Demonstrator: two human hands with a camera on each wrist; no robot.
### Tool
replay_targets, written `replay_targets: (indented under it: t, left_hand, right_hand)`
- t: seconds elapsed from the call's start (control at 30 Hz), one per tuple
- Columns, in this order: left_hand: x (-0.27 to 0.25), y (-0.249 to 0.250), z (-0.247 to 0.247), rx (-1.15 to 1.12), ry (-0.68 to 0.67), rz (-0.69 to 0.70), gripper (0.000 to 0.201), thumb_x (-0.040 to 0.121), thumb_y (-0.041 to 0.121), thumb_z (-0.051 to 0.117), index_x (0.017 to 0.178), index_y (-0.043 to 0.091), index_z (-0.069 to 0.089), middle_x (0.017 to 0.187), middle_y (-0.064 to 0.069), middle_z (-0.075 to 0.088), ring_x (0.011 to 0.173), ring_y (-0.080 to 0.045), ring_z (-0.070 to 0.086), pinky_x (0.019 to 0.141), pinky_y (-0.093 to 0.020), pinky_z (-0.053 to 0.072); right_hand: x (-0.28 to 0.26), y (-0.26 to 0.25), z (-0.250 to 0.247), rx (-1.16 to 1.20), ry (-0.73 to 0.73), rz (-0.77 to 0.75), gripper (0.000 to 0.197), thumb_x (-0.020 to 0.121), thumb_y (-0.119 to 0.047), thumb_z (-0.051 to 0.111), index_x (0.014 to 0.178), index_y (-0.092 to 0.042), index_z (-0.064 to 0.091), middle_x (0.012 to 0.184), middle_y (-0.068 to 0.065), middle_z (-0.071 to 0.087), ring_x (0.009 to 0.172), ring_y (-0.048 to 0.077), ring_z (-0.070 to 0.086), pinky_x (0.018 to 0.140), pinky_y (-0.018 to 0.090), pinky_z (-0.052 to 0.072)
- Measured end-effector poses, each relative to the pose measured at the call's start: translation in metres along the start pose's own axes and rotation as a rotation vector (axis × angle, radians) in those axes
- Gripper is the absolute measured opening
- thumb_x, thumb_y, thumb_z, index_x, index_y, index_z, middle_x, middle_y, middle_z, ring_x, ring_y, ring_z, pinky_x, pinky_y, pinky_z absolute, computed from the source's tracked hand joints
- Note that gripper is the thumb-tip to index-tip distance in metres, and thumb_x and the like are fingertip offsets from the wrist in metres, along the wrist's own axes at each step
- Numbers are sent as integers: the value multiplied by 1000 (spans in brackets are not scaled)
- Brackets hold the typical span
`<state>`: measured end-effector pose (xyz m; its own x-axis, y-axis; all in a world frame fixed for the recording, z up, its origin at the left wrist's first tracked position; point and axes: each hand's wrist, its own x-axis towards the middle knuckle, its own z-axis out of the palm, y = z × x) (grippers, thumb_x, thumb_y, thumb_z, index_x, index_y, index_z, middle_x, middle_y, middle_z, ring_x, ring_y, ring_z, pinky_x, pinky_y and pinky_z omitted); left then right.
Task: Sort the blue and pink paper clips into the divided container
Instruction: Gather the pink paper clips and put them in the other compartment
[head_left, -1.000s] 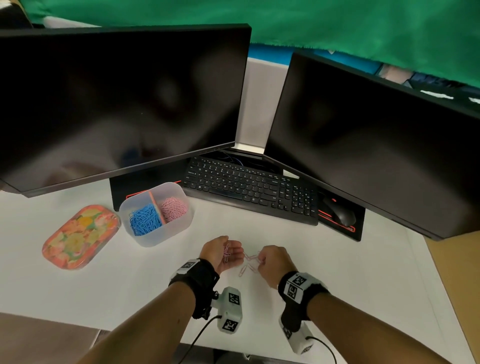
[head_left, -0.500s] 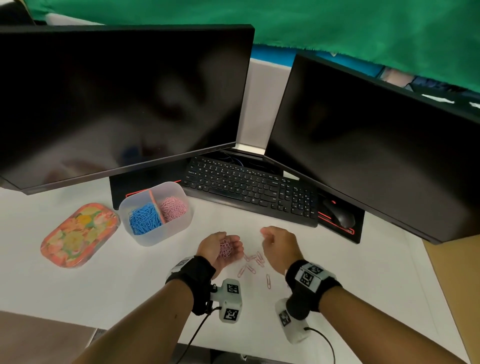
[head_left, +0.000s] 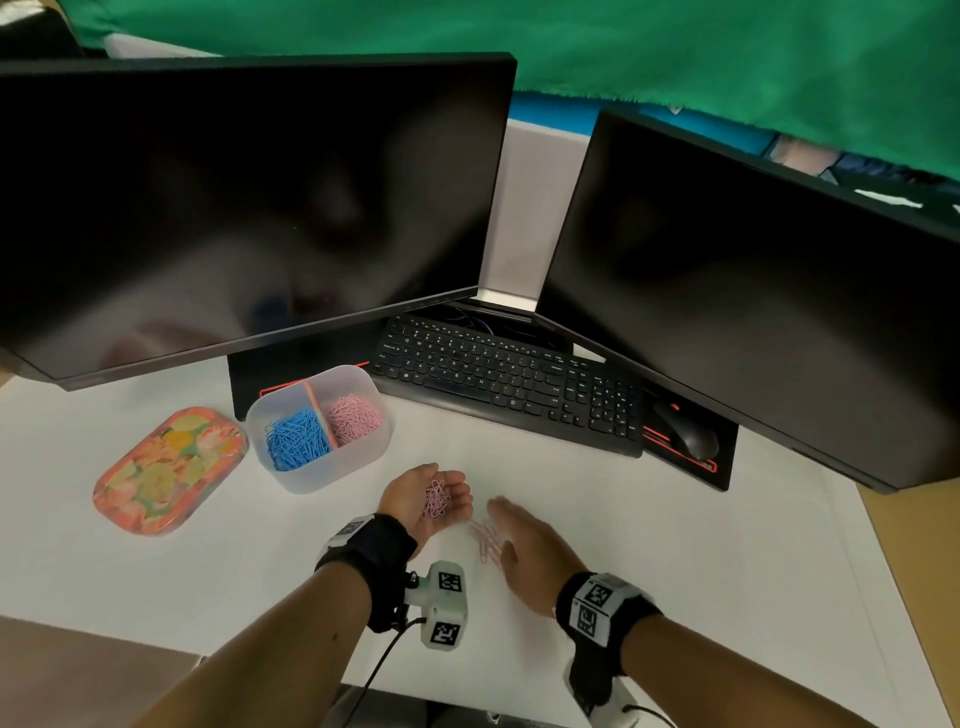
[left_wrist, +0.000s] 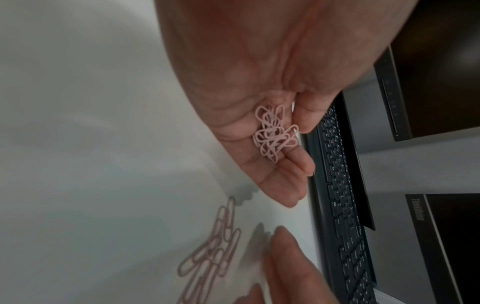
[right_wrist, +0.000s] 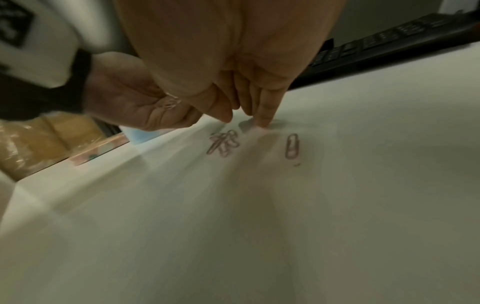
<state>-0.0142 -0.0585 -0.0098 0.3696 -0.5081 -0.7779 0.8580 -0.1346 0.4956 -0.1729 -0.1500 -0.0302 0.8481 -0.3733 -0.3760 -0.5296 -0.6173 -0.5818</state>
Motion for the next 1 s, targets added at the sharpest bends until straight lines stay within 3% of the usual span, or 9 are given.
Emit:
replay_targets:
  t: [0.07, 0.23, 0.43, 0.53, 0.6, 0.77, 0.87, 1.0]
  left_hand:
    - [1, 0, -1, 7, 5, 8, 40, 102, 20, 34, 91, -7, 61, 80, -20, 60, 73, -30, 59, 79, -43, 53]
    - [3, 0, -4, 32, 20, 1, 41, 102, 22, 34, 94, -7, 61, 82, -20, 61, 74, -30, 60, 78, -42, 55]
    - [1, -1, -3, 36, 10, 1, 41, 102, 23, 34, 92, -6, 60, 80, -19, 59, 72, -30, 58, 79, -43, 52]
    - [3, -2, -5, 35, 15, -2, 41, 102, 23, 34, 92, -6, 60, 79, -19, 59, 72, -30, 57, 81, -43, 52]
    - [2, -2, -4, 38, 8, -4, 41, 102, 22, 34, 89, -6, 60, 78, -19, 58, 71, -29, 57, 82, -43, 51]
    - [1, -3, 0, 67, 1, -5, 42, 102, 22, 33, 85, -5, 61, 75, -17, 59, 69, -29, 57, 82, -42, 51]
    - [2, -4, 0, 71, 2, -9, 42, 102, 23, 34, 85, -4, 61, 74, -17, 60, 69, -29, 57, 82, -43, 51]
    - [3, -5, 1, 76, 3, -11, 43, 102, 23, 33, 85, -4, 61, 74, -17, 59, 68, -29, 57, 80, -43, 51]
  right_hand:
    - [4, 0, -7, -74, 47, 34, 62, 95, -18, 46, 150, -20, 18, 159, -2, 15, 146, 14, 17, 117, 24, 16]
    - [6, -14, -2, -321, -48, -142, 62, 91, -38, 54, 145, -16, 32, 156, 2, 25, 143, 21, 22, 115, 37, 28]
    - [9, -10, 15, -350, 59, -244, 34, 92, -14, 49, 125, -8, 57, 121, 7, 55, 113, 26, 49, 87, 38, 52]
    - [9, 3, 16, -319, 76, -300, 25, 87, -3, 55, 108, -8, 68, 101, 7, 61, 95, 27, 56, 72, 38, 56]
    - [6, 5, 10, -317, 66, -284, 22, 88, -6, 54, 105, -9, 67, 104, 7, 58, 96, 26, 54, 75, 39, 55]
    - [-8, 3, 4, -280, 84, -111, 35, 90, -23, 54, 124, -15, 51, 124, 1, 46, 111, 19, 46, 87, 30, 48]
    - [-8, -1, 10, -229, 86, -49, 30, 93, -20, 50, 122, -14, 54, 119, 3, 49, 109, 19, 49, 88, 29, 46]
    - [-3, -5, 14, -228, 63, -3, 19, 94, -13, 45, 105, -10, 60, 106, 8, 55, 101, 25, 53, 80, 30, 43]
